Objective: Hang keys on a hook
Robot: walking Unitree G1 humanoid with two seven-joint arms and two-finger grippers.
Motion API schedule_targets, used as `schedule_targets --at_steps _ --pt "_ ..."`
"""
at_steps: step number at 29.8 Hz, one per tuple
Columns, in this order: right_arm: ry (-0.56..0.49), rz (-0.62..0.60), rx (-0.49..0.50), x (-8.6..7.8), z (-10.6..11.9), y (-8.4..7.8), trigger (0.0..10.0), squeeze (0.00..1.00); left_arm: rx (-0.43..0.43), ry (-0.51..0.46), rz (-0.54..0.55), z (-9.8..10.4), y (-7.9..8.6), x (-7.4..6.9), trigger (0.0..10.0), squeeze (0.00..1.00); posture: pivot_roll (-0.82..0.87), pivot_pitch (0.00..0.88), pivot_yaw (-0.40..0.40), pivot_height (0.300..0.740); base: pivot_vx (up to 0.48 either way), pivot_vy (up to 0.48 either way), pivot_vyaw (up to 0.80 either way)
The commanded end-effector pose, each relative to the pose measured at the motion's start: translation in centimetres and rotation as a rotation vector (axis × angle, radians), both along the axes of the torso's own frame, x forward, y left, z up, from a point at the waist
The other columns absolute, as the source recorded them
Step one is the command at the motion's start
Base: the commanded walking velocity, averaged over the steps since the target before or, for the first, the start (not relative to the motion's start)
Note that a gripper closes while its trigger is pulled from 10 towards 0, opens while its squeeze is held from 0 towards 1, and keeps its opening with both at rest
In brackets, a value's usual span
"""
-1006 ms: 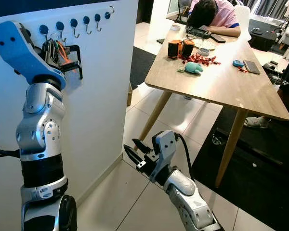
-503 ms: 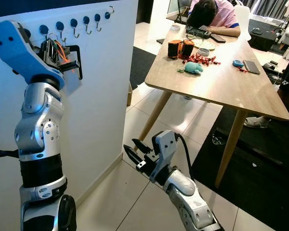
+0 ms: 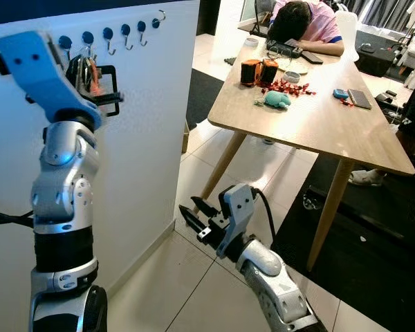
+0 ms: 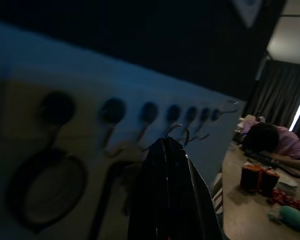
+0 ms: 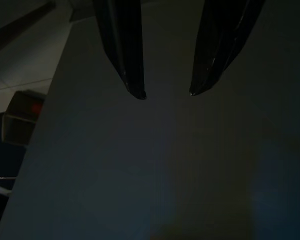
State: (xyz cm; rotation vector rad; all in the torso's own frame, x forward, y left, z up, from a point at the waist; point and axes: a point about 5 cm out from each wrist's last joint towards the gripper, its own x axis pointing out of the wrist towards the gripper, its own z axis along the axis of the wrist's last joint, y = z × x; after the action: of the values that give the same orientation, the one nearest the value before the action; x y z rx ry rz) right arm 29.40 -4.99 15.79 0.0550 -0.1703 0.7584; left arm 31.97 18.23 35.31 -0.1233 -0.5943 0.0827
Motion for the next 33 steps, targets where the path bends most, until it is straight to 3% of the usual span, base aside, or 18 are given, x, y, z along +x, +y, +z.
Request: schedule_targets --at_steps 1,9,25,33 --pt "0.030 -0.012 -0.005 0.1 -0.6 -0.6 10.0 0.00 0.033 -0.030 0.003 0.4 -0.4 -0.4 10.0 0.00 0.12 0.137 -0.105 0.740 0.000 0.000 0.00" --pt "0.029 -0.006 -0.003 0.0 -0.6 -0.4 10.0 0.00 0.033 -0.028 -0.001 0.4 -0.5 -0.5 10.0 0.00 0.12 0.143 -0.104 0.740 0.000 0.000 0.00" --pt "0.038 -0.014 0.005 -0.2 -0.9 -0.3 10.0 0.00 -0.015 0.023 -0.002 0.1 -0.4 0.9 10.0 0.00 0.12 0.149 -0.082 0.740 0.000 0.000 0.00" --pt "0.039 -0.015 0.007 -0.1 -0.9 -0.2 10.0 0.00 -0.005 0.080 0.062 -0.3 0.0 1.9 10.0 0.00 0.12 0.149 -0.078 0.740 0.000 0.000 0.00"
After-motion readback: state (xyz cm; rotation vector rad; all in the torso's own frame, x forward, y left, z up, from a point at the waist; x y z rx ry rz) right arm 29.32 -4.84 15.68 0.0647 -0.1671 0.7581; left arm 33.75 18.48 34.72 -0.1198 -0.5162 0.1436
